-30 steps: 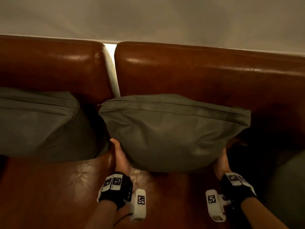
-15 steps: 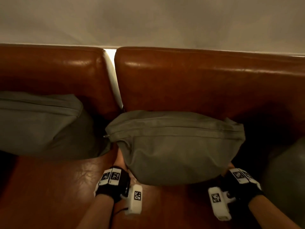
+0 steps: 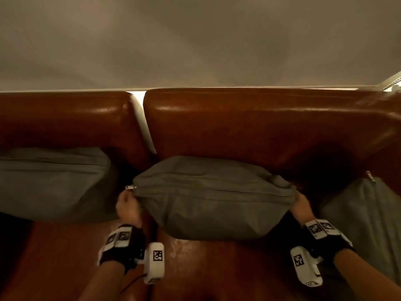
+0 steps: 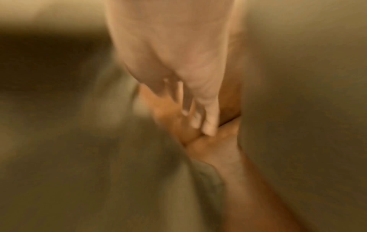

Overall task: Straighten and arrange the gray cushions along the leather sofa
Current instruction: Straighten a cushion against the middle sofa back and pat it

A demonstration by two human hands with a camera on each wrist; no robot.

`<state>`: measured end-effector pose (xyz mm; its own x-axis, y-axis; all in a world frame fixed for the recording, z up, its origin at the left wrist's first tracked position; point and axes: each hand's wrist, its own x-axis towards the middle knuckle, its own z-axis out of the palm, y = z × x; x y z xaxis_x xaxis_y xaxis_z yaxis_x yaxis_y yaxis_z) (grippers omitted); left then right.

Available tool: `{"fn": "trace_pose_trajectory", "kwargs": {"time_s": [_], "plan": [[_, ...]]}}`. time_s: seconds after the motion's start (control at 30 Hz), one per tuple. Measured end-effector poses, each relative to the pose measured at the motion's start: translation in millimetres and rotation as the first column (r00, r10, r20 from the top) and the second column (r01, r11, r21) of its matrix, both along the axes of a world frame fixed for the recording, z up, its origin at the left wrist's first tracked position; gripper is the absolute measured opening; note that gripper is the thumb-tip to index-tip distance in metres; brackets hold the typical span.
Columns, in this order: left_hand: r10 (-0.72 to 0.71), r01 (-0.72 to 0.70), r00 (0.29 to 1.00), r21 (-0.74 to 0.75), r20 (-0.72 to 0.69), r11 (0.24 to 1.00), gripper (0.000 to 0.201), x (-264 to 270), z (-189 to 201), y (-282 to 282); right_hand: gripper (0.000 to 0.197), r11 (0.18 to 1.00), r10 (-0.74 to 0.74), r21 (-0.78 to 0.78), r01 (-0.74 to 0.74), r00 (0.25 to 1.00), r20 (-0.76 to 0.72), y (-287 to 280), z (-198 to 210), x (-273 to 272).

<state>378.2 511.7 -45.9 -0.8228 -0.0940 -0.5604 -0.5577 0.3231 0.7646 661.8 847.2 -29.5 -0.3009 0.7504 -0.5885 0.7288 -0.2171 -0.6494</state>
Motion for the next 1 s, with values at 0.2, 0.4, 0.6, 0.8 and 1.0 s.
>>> {"fn": "trace_pose_trajectory", "kwargs": {"time_s": [0.2, 0.4, 0.6, 0.8, 1.0], "plan": [[-0.049, 0.057, 0.998, 0.299, -0.033, 0.952, 0.01, 27, 87, 25, 0.047, 0.966, -0.149, -0.245, 0.085, 0.955, -0.255, 6, 66, 21], [-0.113, 0.106, 0.993, 0.287, 0.011, 0.952, 0.017, 14, 89, 46, 0.038, 0.988, 0.131, 0.091, -0.127, 0.991, -0.034, 1, 75, -7], [-0.267, 0.258, 0.957, -0.085, -0.117, 0.962, 0.025, 9, 92, 53, 0.028, 0.884, 0.253, 0.403, -0.238, 0.967, 0.015, -12, 105, -30], [-0.385, 0.29, 0.879, -0.324, -0.281, 0.9, 0.029, 0, 133, 52, 0.037, 0.921, 0.091, 0.378, -0.097, 0.995, 0.034, -9, 118, -15], [-0.423, 0.299, 0.867, -0.405, -0.264, 0.864, 0.035, -7, 145, 22, 0.029, 0.866, 0.139, 0.485, -0.122, 0.99, 0.0, -7, 136, 2]]}}
